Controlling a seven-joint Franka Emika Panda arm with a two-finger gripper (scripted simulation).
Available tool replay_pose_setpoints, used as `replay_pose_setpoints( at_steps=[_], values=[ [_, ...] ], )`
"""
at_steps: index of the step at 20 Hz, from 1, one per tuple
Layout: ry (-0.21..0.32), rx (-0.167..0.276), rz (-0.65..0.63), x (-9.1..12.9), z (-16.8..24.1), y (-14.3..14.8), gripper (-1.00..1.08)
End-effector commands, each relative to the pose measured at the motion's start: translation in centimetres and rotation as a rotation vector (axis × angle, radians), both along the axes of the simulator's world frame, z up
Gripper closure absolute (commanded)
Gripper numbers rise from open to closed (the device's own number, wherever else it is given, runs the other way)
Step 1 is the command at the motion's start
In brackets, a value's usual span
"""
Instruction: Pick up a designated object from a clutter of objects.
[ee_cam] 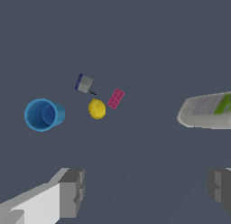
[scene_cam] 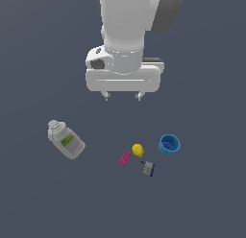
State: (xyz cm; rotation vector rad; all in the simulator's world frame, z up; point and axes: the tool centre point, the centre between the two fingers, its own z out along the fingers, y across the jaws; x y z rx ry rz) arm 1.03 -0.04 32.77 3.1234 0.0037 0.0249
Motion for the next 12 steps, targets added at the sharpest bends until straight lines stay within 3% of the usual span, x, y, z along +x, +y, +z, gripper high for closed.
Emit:
replay_pose_setpoints(
  at_steps=[1, 12],
  values=[
    [0.0, 0.0, 0.0, 0.0, 0.0, 0.0, -0.92],
    [0.011, 0.008, 0.005, -0.72, 0.3, 0.38, -0.92]
  ],
)
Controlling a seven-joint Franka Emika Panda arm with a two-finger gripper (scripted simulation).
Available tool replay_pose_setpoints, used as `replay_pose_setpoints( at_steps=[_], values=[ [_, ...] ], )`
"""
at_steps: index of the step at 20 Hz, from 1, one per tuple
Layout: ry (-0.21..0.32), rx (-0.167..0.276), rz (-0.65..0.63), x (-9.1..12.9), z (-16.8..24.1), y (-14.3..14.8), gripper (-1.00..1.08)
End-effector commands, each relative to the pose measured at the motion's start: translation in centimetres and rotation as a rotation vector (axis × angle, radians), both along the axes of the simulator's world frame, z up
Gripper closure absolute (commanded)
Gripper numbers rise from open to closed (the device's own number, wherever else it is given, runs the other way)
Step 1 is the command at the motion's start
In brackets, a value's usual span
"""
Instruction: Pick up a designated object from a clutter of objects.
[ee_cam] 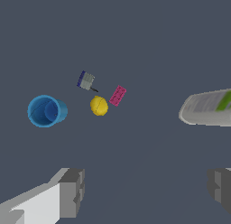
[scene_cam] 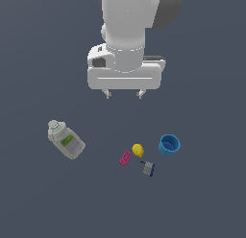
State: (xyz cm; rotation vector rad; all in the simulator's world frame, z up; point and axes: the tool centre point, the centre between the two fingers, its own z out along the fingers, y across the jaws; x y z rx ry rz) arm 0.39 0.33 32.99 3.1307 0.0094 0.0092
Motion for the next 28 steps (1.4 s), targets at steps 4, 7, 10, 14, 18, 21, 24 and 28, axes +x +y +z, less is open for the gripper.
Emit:
replay_pose_setpoints(
  at_steps=[4, 7, 10, 14, 18, 21, 24, 28],
  values=[
    [0.0, 0.001, -0.006, 0.1, -0.3, 0.1, -0.92],
    [0.0, 0.004, -0.023, 0.6, -1.1, 0.3, -0.92],
    [0.001, 0.007, -0.05, 1.2, -2.4, 0.7, -0.92],
    [0.001, 0.012, -0.1, 2.2, -4.9, 1.5, -0.92],
    [0.002, 0.018, -0.168, 3.5, -8.4, 2.5, -0.92],
    [0.003, 0.02, -0.231, 4.3, -11.7, 3.4, -0.92],
    [0.004, 0.021, -0.295, 5.0, -15.2, 4.4, -0.92],
    [0.005, 0.019, -0.367, 5.4, -19.1, 5.4, -0.92]
  ],
)
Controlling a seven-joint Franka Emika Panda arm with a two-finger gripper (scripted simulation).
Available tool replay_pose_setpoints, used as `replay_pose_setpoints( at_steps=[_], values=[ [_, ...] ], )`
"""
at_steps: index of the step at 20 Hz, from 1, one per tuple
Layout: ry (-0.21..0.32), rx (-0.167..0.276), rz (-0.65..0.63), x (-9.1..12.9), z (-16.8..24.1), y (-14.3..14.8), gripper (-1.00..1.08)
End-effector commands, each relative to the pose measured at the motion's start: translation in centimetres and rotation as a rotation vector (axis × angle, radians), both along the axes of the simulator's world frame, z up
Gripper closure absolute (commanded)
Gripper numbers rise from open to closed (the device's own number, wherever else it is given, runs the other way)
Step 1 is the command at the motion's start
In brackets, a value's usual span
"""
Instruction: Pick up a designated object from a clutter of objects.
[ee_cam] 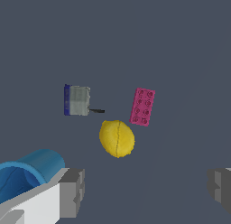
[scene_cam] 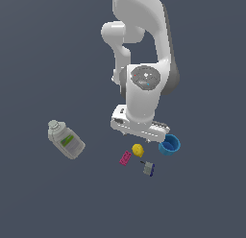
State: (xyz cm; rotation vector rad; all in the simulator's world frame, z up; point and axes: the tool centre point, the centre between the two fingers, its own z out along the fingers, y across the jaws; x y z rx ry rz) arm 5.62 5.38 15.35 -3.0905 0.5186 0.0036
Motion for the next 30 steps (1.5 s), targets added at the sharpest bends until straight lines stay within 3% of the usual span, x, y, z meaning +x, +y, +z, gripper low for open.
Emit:
replay_pose_setpoints(
  at_steps=[1, 11, 19, 30],
  values=[
    [-0.001, -0.001, -0.043, 0.2, -2.3, 0.6, -0.92],
    [0.0, -0.008, -0.132, 0.2, -7.2, 1.8, -0.92],
    [0.001, -0.008, -0.132, 0.2, -7.9, 1.8, -0.92],
    [0.0, -0.008, -0.136, 0.1, -12.3, 1.8, -0.92]
  ],
)
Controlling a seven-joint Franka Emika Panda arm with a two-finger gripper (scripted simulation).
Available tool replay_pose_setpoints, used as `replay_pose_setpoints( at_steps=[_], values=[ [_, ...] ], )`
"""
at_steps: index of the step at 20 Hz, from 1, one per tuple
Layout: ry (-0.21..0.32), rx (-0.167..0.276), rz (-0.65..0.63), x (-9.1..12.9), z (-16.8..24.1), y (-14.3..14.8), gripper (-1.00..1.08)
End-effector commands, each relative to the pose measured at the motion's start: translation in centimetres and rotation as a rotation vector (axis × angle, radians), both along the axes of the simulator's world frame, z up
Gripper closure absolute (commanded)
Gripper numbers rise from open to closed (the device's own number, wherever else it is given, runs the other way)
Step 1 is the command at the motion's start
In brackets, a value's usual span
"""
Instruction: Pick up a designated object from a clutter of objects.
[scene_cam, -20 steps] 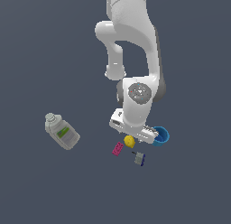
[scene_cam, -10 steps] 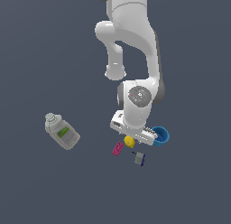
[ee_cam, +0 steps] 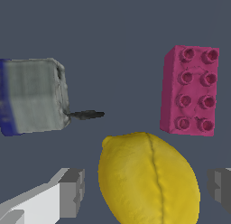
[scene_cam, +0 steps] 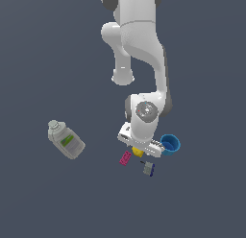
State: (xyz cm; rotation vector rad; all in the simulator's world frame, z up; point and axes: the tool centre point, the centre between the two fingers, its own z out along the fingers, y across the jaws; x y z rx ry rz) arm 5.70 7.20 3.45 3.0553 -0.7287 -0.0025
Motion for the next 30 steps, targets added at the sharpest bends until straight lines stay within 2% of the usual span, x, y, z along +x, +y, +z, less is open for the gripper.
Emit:
replay_pose_setpoints(
  at_steps=[1, 3, 4, 19, 30],
  values=[
    [-0.001, 0.0, 0.0, 0.1, -0.5, 0.0, -0.92],
    [-0.002, 0.0, -0.001, 0.1, -0.6, 0.0, -0.92],
    [-0.002, 0.0, -0.001, 0.1, -0.6, 0.0, 1.08],
    [-0.002, 0.001, 0.0, 0.0, 0.1, 0.1, 1.08],
    [-0.002, 0.001, 0.0, -1.2, 5.9, 0.5, 1.08]
  ],
)
